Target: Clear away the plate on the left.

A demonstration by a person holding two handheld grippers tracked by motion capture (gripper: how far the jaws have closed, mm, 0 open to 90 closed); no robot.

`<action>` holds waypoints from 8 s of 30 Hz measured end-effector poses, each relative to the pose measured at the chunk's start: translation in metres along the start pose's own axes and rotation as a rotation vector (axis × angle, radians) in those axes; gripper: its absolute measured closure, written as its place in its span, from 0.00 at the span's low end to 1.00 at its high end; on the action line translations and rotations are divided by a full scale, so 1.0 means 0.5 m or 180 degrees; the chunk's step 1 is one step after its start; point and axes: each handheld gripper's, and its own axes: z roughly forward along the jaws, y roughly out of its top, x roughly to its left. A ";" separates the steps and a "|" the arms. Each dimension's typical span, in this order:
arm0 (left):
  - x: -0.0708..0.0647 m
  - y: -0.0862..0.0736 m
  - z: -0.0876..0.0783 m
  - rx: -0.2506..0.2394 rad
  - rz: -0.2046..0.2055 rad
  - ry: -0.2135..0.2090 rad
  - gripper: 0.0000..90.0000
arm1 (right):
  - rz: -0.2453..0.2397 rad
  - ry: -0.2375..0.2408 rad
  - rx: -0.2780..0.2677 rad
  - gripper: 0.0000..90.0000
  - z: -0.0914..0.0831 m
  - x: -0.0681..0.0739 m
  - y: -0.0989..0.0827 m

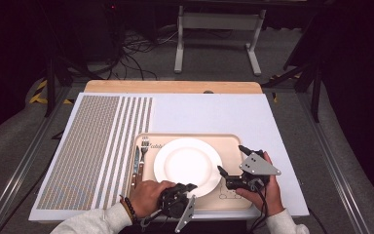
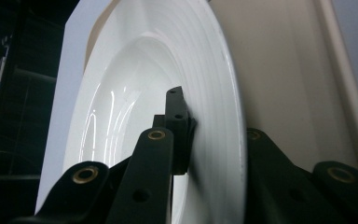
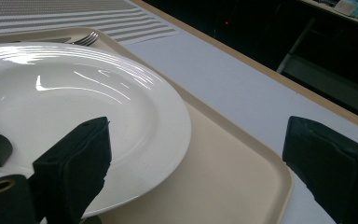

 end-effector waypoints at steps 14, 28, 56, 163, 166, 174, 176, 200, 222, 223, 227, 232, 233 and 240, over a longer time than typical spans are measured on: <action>-0.004 0.009 0.008 -0.0030 -0.0158 -0.0162 0.82 | -0.0016 0.0037 0.0048 0.10 0.006 0.005 -0.002; 0.005 0.007 0.005 -0.0101 -0.0341 -0.0215 0.65 | -0.0047 0.0060 0.0055 0.10 0.009 0.010 -0.001; 0.024 -0.002 0.011 -0.0124 -0.0956 -0.0003 0.12 | -0.0033 0.0061 0.0036 0.09 0.007 0.009 -0.001; 0.161 -0.186 -0.179 -0.0790 -0.1735 0.0206 0.06 | -0.0202 0.0223 -0.0042 0.09 0.002 0.044 0.019; 0.159 -0.193 -0.181 -0.0766 -0.1754 0.0205 0.07 | -0.0195 0.0227 -0.0033 0.09 0.001 0.044 0.018; 0.160 -0.207 -0.199 -0.0738 -0.1740 0.0278 0.06 | -0.0202 0.0234 -0.0029 0.09 0.002 0.046 0.018; 0.163 -0.215 -0.204 -0.0748 -0.1785 0.0302 0.06 | -0.0203 0.0222 -0.0034 0.09 0.001 0.044 0.017; 0.144 -0.261 -0.236 -0.0664 -0.1872 0.0377 0.05 | -0.0213 0.0221 -0.0048 0.08 -0.004 0.043 0.018; 0.100 -0.359 -0.280 -0.0546 -0.2304 0.0468 0.05 | -0.0268 0.0196 -0.0047 0.07 -0.006 0.044 0.010; 0.098 -0.364 -0.281 -0.0559 -0.2348 0.0455 0.05 | -0.0251 0.0196 -0.0052 0.07 -0.007 0.043 0.009; 0.091 -0.373 -0.283 -0.0551 -0.2397 0.0450 0.05 | -0.0267 0.0184 -0.0054 0.07 -0.010 0.044 0.008; 0.081 -0.381 -0.290 -0.0599 -0.2478 0.0455 0.05 | -0.0251 0.0184 -0.0061 0.06 -0.012 0.043 0.006; 0.079 -0.384 -0.290 -0.0624 -0.2514 0.0440 0.05 | -0.0252 0.0182 -0.0065 0.06 -0.013 0.043 0.005; 0.063 -0.392 -0.290 -0.0689 -0.2714 0.0392 0.05 | -0.0256 0.0205 -0.0071 0.06 -0.012 0.043 0.005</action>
